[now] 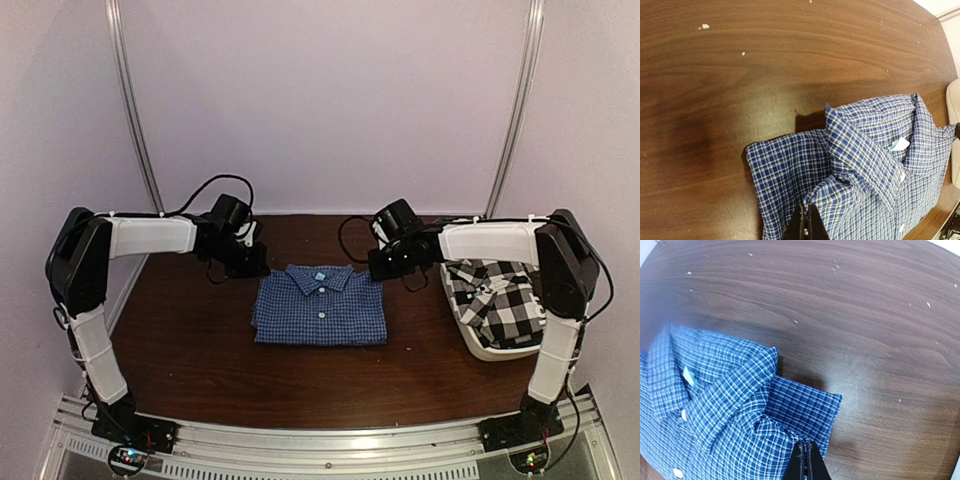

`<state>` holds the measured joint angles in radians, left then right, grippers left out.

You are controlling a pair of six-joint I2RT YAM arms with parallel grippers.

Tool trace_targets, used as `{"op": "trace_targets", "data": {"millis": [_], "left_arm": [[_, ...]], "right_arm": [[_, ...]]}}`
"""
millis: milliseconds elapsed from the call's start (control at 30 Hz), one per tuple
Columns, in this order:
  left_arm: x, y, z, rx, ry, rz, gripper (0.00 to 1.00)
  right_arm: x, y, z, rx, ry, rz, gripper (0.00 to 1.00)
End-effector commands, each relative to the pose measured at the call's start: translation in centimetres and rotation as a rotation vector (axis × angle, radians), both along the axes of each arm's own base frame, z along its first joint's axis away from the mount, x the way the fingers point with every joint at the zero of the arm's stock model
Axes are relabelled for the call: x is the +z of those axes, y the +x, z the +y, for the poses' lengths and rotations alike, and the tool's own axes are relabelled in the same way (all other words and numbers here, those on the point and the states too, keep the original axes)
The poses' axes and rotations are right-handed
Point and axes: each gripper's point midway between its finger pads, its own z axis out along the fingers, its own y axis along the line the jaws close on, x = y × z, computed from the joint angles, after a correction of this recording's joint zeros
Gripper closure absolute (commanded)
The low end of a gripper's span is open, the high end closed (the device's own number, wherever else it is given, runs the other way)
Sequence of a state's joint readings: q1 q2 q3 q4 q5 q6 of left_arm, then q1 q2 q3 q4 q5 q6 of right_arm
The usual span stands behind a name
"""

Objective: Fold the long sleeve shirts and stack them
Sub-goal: Adjust the square-folded shirt at the center of the board.

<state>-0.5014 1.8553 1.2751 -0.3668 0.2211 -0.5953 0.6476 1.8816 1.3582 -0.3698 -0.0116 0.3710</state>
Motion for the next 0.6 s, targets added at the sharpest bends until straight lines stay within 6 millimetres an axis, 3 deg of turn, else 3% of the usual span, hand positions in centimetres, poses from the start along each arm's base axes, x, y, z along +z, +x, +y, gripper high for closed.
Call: {"op": "trace_targets", "data": {"millis": [0, 100, 267, 433, 567], "left_arm": [[-0.9, 2.4, -1.0, -0.017, 0.009, -0.033, 1.0], [-2.8, 3.5, -0.8, -0.004, 0.023, -0.005, 1.0], [-5.0, 4.0, -0.1, 0.02, 0.036, 0.04, 0.96], [-3.6, 4.6, 1.6, 0.064, 0.048, 0.013, 0.67], [-1.2, 3.9, 3.2, 0.087, 0.034, -0.019, 0.53]], "right_arm": [[-2.2, 0.7, -2.2, -0.062, -0.034, 0.023, 1.0], [-4.1, 1.1, -2.6, -0.072, -0.05, 0.051, 0.98], [-5.3, 1.9, -3.1, -0.069, -0.069, 0.069, 0.82], [-2.6, 1.9, -3.5, -0.079, -0.098, 0.03, 0.66], [0.7, 1.0, -3.1, -0.075, -0.106, -0.032, 0.58]]}}
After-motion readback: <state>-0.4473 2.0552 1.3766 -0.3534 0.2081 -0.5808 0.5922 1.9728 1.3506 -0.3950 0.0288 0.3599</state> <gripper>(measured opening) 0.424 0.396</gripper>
